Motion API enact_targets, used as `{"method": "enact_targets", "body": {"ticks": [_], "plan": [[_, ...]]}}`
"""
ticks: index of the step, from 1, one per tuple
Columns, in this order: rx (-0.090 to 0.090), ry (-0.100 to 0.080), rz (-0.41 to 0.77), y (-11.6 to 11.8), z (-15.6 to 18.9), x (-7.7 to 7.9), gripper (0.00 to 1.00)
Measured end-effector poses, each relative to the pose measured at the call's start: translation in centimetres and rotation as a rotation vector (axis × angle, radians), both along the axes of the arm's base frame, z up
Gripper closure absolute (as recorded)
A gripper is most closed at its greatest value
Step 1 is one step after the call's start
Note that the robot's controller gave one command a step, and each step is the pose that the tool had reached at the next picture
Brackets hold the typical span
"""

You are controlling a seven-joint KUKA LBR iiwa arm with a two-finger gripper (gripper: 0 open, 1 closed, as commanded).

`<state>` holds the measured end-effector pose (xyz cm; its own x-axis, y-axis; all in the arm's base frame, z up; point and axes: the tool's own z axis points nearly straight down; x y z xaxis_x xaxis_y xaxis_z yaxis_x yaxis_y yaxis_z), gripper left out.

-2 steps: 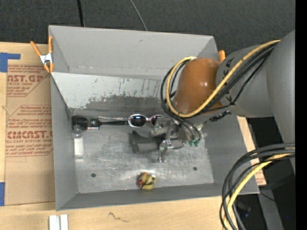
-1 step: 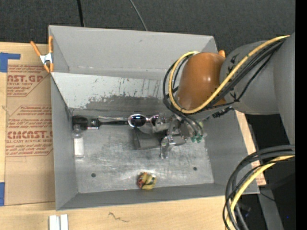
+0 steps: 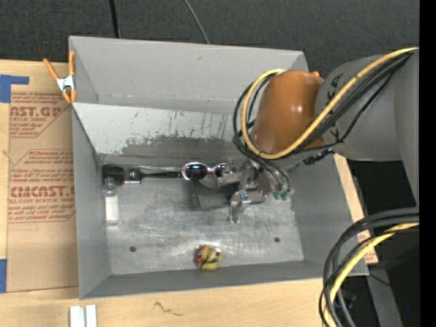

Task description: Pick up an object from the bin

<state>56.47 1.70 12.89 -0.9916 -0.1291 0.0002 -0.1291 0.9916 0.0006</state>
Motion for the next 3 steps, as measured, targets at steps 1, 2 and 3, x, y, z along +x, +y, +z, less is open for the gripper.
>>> {"method": "enact_targets", "body": {"ticks": [1, 2, 3], "plan": [[0.000, 0.003, 0.000, 0.0, 0.8, -0.1, 1.00], [0.000, 0.003, 0.000, 0.0, 1.7, -0.1, 1.00], [0.000, 0.002, 0.000, 0.0, 2.2, -0.1, 1.00]]}}
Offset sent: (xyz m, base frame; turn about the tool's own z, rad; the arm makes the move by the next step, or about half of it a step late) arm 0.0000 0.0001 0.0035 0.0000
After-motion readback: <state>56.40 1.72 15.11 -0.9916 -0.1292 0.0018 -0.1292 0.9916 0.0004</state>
